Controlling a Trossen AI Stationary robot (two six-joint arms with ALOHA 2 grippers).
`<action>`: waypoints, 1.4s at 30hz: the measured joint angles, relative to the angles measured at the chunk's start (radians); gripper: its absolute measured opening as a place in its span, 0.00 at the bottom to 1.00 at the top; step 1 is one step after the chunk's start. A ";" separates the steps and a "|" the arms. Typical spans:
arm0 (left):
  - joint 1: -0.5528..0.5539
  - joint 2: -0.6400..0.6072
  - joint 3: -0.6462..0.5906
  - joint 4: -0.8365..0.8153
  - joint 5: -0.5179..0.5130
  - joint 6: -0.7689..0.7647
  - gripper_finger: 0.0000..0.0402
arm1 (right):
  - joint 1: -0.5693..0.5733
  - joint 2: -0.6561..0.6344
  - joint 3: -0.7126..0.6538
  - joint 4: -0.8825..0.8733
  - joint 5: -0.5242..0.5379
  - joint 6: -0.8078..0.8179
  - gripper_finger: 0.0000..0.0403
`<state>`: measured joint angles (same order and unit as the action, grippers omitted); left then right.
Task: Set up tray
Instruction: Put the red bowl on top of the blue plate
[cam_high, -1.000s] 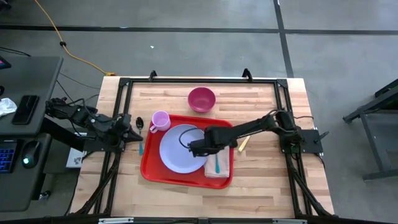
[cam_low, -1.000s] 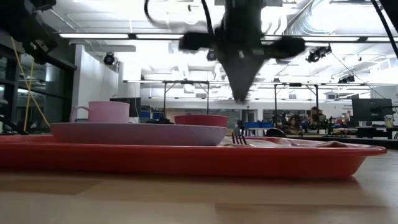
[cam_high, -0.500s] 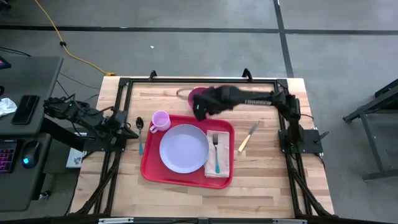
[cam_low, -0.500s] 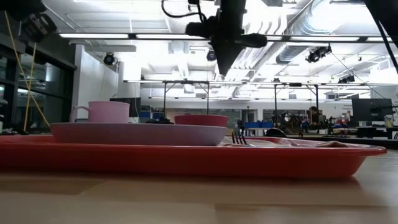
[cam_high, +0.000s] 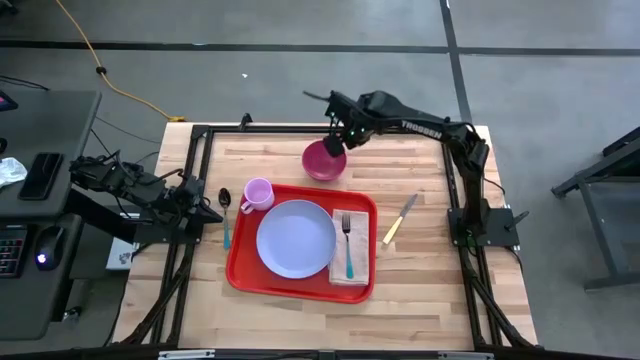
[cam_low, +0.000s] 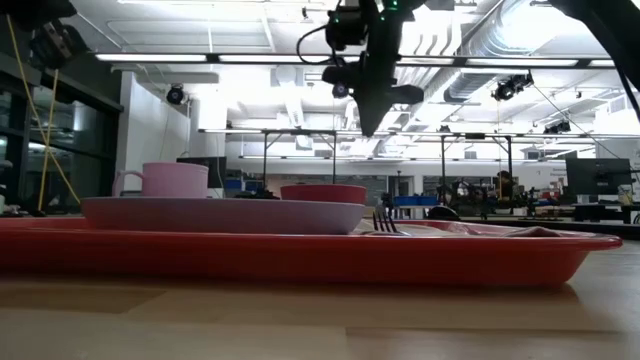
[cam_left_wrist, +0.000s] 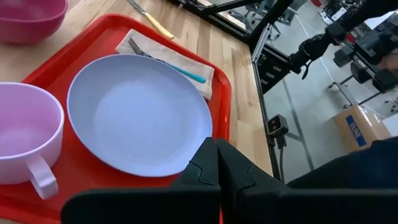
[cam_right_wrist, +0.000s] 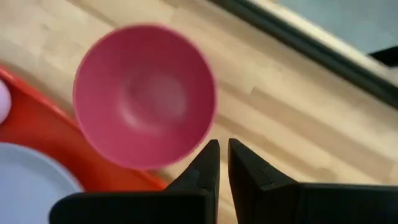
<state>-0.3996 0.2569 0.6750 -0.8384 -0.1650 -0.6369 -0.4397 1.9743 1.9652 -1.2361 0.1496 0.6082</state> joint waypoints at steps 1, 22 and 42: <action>0.000 0.000 0.000 -0.002 0.000 0.000 0.05 | -0.012 0.000 0.000 0.010 -0.002 -0.014 0.03; 0.000 -0.076 -0.001 0.030 -0.131 0.186 0.05 | -0.031 0.000 0.000 0.109 -0.029 -0.201 0.03; 0.000 -0.250 -0.199 0.285 -0.063 0.363 0.05 | -0.032 0.000 -0.092 0.209 -0.103 -0.249 0.12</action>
<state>-0.3996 0.0065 0.4764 -0.5539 -0.2282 -0.2739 -0.4713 1.9747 1.8728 -1.0274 0.0464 0.3587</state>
